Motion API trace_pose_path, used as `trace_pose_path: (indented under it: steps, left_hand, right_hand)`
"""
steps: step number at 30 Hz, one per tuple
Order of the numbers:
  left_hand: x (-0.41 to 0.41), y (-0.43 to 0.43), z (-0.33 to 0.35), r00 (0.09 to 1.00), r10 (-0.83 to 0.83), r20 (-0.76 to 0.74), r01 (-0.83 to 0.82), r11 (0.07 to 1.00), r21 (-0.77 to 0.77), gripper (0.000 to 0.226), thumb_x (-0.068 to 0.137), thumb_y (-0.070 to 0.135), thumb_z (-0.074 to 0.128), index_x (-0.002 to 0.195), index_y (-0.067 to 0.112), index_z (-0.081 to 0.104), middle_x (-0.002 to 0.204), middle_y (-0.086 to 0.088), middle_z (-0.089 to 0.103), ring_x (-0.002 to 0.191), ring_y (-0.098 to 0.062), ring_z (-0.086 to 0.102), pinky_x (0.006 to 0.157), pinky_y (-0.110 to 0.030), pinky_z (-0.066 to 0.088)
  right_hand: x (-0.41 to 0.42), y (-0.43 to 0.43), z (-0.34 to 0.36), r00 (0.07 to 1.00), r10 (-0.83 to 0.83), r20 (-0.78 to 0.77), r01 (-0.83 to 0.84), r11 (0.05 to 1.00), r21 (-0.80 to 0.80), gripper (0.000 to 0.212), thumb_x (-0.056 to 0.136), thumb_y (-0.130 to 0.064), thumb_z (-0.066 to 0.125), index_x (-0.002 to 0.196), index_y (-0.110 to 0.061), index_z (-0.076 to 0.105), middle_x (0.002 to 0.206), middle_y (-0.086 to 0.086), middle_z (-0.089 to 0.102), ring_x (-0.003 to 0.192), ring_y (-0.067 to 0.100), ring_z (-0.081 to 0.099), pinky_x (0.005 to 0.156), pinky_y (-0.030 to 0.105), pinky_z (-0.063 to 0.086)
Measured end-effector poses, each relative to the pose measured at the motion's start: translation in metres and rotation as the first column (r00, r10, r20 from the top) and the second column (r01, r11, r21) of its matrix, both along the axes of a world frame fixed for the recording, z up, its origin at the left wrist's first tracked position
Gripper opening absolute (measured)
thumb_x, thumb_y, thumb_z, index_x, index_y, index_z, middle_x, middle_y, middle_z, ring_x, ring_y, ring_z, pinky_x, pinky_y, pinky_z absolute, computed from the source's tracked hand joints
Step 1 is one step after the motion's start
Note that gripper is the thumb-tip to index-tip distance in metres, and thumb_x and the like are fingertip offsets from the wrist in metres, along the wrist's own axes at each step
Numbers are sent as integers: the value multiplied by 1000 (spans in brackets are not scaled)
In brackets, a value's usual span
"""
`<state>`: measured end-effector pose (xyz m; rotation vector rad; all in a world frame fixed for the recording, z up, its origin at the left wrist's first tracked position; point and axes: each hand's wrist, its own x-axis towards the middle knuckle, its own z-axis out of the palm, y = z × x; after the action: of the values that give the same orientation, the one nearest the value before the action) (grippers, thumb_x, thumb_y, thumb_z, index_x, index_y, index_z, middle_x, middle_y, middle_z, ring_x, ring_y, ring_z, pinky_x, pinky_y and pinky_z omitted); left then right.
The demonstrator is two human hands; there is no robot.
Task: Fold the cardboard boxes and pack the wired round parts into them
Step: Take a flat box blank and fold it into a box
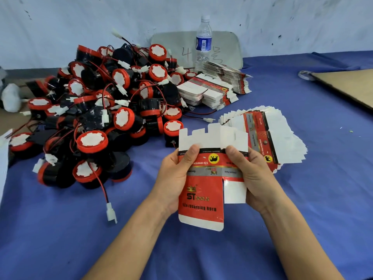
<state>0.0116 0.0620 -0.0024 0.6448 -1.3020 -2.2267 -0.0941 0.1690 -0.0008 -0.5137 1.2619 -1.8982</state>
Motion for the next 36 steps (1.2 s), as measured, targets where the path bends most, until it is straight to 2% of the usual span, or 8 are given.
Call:
trace_pose_path:
  steps: [4,8,13,16,21,25,29,36]
  left_hand:
    - [1,-4,-1,989,134,57,-118,967,-228,28,69,44,68,86,21,70,81,1,76,70,-12,72,57,-22,55]
    - [3,-8,-5,947,312,73,-203,761,-617,20,73,51,62,83,34,64,76,22,71,71,0,69,62,-15,53]
    - [5,-8,0,999,-4,37,11,979,-203,41,61,43,76,94,20,69,88,-2,76,75,-17,73,58,-24,56]
    - [8,-5,0,956,-293,-35,293,956,7,74,47,44,89,110,11,68,104,-16,72,87,-28,72,67,-35,58]
    - [7,-10,0,996,-72,55,85,958,-274,23,64,33,77,85,25,77,90,0,76,80,-14,73,65,-23,56]
    - [5,-11,-2,984,137,111,-46,808,-587,9,76,28,74,78,35,68,74,23,72,71,4,68,59,-8,48]
    - [6,-10,1,997,74,17,-60,897,-438,39,64,42,76,99,32,63,89,18,74,83,-4,71,64,-14,52]
    - [8,-4,2,947,-250,-203,224,964,-142,74,75,43,78,138,42,39,125,2,66,111,-19,65,81,-30,55]
  right_hand:
    - [-1,0,-2,988,-93,-123,97,995,31,32,63,-34,73,92,-23,68,87,1,76,73,19,73,55,26,56]
    - [5,-4,-3,891,-209,-402,246,969,41,16,71,-33,68,87,-27,68,85,-14,75,76,9,72,58,17,53]
    - [0,1,-2,997,-34,-72,34,999,2,28,58,-34,79,85,-26,75,82,2,76,68,19,73,52,26,56]
    - [-4,4,-2,988,156,7,-155,987,-43,61,38,-44,94,91,-21,76,87,7,76,71,21,73,56,30,57]
    - [-6,2,-6,985,-36,-168,37,999,1,28,52,-29,86,78,-27,78,84,1,76,71,18,73,57,26,56]
    - [0,-6,-12,867,-206,-454,235,972,8,19,67,-32,72,85,-30,72,88,-14,75,81,9,72,63,18,54]
    - [0,-3,-9,889,-214,-404,220,975,-32,22,63,-39,78,84,-43,72,89,-11,75,79,12,73,60,19,54]
    - [8,-5,-9,876,-99,-472,104,994,-17,89,61,-76,66,137,-40,37,124,-15,62,112,13,63,84,29,55]
